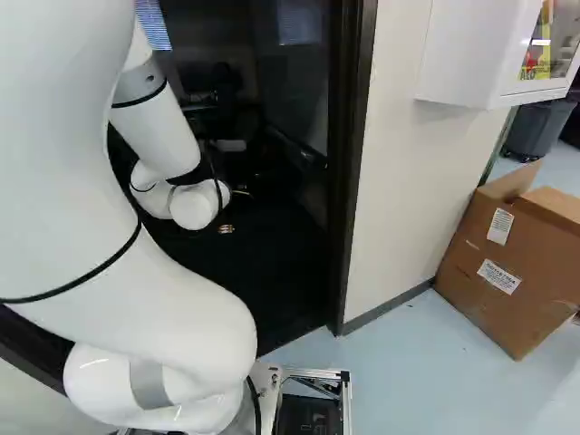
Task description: Open the door and move inside
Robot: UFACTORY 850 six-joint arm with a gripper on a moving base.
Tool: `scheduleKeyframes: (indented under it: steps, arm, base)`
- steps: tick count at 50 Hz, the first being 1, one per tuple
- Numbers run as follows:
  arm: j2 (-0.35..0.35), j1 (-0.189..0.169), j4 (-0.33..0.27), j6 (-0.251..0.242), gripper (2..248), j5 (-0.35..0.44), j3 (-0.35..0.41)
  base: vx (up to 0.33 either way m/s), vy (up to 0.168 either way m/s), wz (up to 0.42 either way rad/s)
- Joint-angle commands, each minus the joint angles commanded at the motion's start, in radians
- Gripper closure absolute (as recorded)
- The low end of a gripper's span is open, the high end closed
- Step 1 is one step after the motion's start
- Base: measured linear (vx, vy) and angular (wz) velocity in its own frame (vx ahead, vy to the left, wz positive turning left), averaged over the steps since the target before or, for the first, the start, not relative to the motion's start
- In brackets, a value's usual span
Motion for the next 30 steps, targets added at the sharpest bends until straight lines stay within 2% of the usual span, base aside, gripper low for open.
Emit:
scheduleKeyframes:
  steps: [9, 30]
  arm:
    - [-0.002, -0.022, 0.000, 0.000, 3, 0.000, -0.002]
    - [-0.003, -0.025, 0.000, 0.000, 3, 0.000, -0.003]
  base:
    - [0.000, 0.000, 0.000]
    - [0.000, 0.000, 0.000]
